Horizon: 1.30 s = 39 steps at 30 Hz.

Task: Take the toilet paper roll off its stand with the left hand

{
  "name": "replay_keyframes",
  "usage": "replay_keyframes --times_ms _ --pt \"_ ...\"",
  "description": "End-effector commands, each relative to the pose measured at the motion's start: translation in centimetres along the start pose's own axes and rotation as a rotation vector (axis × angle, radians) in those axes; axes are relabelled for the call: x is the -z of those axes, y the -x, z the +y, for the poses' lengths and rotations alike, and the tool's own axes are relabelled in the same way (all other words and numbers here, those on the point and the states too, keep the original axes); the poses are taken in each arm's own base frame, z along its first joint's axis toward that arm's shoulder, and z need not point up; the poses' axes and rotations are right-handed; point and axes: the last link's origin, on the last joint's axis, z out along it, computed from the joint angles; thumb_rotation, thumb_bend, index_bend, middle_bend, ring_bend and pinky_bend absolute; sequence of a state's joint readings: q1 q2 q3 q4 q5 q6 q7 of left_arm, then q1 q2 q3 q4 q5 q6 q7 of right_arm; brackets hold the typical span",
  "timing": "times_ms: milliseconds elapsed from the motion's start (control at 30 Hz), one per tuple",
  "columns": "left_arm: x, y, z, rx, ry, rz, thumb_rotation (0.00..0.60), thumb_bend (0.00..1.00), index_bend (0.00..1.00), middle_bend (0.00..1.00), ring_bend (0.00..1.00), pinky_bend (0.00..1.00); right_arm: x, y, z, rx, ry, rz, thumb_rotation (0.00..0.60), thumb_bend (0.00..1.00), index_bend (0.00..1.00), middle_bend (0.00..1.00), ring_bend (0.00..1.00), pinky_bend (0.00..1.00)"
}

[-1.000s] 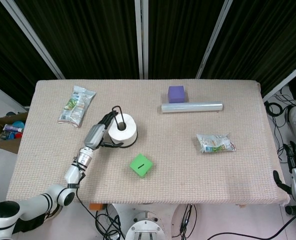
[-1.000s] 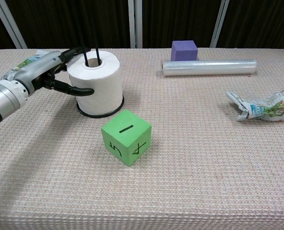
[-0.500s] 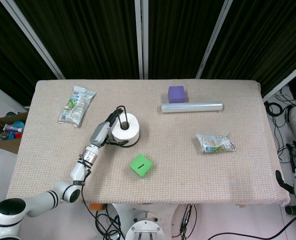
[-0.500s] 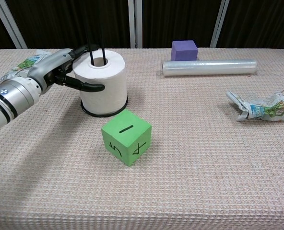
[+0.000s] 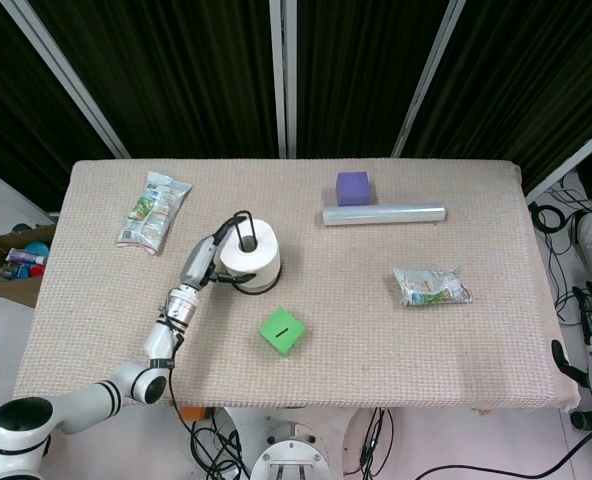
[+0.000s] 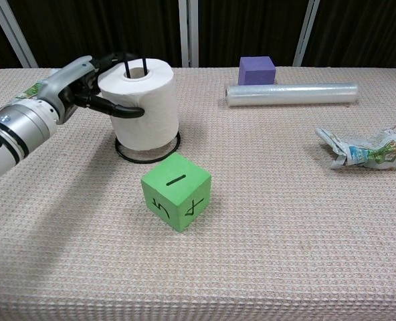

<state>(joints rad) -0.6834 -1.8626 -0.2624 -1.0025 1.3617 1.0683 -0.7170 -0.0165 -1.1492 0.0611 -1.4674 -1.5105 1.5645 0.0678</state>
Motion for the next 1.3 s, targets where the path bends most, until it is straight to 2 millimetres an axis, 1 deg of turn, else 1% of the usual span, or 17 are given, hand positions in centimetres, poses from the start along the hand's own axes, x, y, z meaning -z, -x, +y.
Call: replay_keyframes --times_ms 33,133,233,367,400,500,600,733,800,867,967,1000,1067,1100,1167,1200,1300 --pt "0.2 -0.9 0.9 -0.005 0.039 0.021 0.600 0.20 0.18 0.41 0.29 0.25 0.0 0.0 0.0 0.000 0.000 0.001 0.600 0.34 0.00 0.00 0.00 0.00" --pt "0.3 -2.6 2.8 0.007 0.099 0.058 0.600 0.20 0.18 0.41 0.29 0.25 0.0 -0.1 -0.1 -0.001 -0.003 0.003 0.600 0.34 0.00 0.00 0.00 0.00" --pt "0.5 -4.9 5.8 0.031 0.170 0.103 0.600 0.19 0.18 0.41 0.29 0.25 0.0 -0.1 -0.2 -0.003 -0.006 0.003 0.600 0.34 0.00 0.00 0.00 0.00" --pt "1.5 -8.1 10.4 0.082 0.263 0.147 0.600 0.19 0.18 0.40 0.29 0.25 0.0 0.0 -0.3 -0.006 -0.007 0.005 0.600 0.34 0.00 0.00 0.00 0.00" --pt "1.9 -9.0 11.8 0.113 0.287 0.158 0.600 0.19 0.18 0.40 0.29 0.24 0.0 0.0 -0.3 -0.007 -0.007 0.005 0.600 0.34 0.00 0.00 0.00 0.00" --pt "3.0 -11.1 14.9 0.189 0.331 0.180 0.600 0.19 0.17 0.40 0.29 0.24 0.0 0.1 -0.3 -0.008 -0.007 0.002 0.600 0.34 0.00 0.00 0.00 0.00" --pt "4.1 -12.9 16.7 0.222 0.359 0.211 0.600 0.19 0.17 0.39 0.29 0.24 0.0 0.2 -0.5 -0.007 -0.010 0.000 0.600 0.34 0.00 0.00 0.00 0.00" --pt "5.3 -15.0 17.4 0.231 0.378 0.273 0.600 0.19 0.16 0.39 0.29 0.24 0.1 0.3 -0.7 -0.005 -0.016 -0.001 0.600 0.33 0.00 0.00 0.00 0.00" --pt "6.0 -15.9 16.9 0.211 0.374 0.305 0.600 0.19 0.16 0.39 0.29 0.24 0.1 0.4 -0.8 -0.004 -0.017 -0.003 0.600 0.34 0.00 0.00 0.00 0.00" --pt "6.7 -16.6 15.8 0.161 0.356 0.337 0.600 0.19 0.17 0.39 0.29 0.24 0.1 0.5 -0.8 -0.003 -0.017 -0.004 0.600 0.34 0.00 0.00 0.00 0.00" --pt "8.0 -17.2 12.7 0.019 0.279 0.351 0.600 0.19 0.17 0.40 0.29 0.24 0.1 0.5 -0.7 -0.001 -0.015 -0.006 0.600 0.33 0.00 0.00 0.00 0.00" --pt "8.6 -17.3 11.1 -0.037 0.239 0.349 0.600 0.19 0.17 0.40 0.29 0.24 0.1 0.5 -0.7 -0.001 -0.014 -0.005 0.600 0.33 0.00 0.00 0.00 0.00" --pt "9.5 -17.0 8.6 -0.100 0.174 0.332 0.600 0.19 0.17 0.40 0.29 0.24 0.0 0.6 -0.8 -0.001 -0.015 -0.004 0.600 0.33 0.00 0.00 0.00 0.00" --pt "10.0 -16.7 6.9 -0.130 0.134 0.317 0.600 0.19 0.17 0.40 0.29 0.24 0.0 0.6 -0.8 0.000 -0.016 -0.006 0.600 0.33 0.00 0.00 0.00 0.00" --pt "10.7 -16.0 4.5 -0.163 0.081 0.295 0.600 0.19 0.17 0.40 0.29 0.24 0.0 0.7 -0.8 0.000 -0.017 -0.009 0.600 0.34 0.00 0.00 0.00 0.00" --pt "11.0 -15.5 3.0 -0.176 0.047 0.278 0.600 0.19 0.18 0.40 0.29 0.24 0.0 0.8 -0.9 0.000 -0.018 -0.011 0.600 0.34 0.00 0.00 0.00 0.00" --pt "11.5 -13.9 -0.3 -0.185 -0.020 0.232 0.600 0.19 0.18 0.40 0.29 0.24 -0.1 0.9 -1.0 0.002 -0.021 -0.016 0.600 0.34 0.00 0.00 0.00 0.00"
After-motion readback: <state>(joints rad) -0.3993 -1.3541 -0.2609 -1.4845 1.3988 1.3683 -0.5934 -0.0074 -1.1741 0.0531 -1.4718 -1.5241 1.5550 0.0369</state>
